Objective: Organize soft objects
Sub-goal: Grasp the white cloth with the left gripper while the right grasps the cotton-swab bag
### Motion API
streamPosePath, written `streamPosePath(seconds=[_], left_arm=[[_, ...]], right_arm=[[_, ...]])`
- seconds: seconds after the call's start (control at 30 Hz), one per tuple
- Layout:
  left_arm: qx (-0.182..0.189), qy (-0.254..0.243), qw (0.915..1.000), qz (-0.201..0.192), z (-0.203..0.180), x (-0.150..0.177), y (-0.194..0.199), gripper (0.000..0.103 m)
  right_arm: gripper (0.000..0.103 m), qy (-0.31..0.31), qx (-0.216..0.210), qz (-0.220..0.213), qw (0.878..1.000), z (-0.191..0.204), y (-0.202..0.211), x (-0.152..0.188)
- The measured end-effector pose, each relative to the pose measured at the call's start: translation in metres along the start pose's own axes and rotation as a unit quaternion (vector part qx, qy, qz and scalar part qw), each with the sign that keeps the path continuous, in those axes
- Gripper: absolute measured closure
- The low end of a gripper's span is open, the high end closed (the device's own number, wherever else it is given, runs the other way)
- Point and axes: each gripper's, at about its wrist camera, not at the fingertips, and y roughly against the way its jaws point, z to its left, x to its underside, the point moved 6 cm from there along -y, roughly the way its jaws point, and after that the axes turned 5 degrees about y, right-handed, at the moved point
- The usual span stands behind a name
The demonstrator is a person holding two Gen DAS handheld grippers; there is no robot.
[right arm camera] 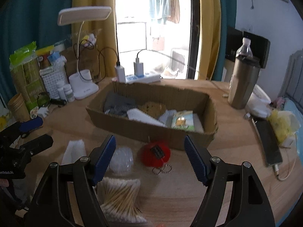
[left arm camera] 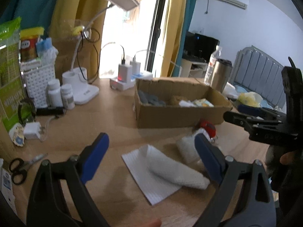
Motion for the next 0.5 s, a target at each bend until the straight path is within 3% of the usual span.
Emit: streamPosePath(seconds=[0.5], left_arm=[[-0.001,-0.003,0.9995,0.032,-0.006,0.024,-0.009,0.01]], right_arm=[[0.025,0.005,-0.047,0.049,0.998,0.033,-0.009,0.052]])
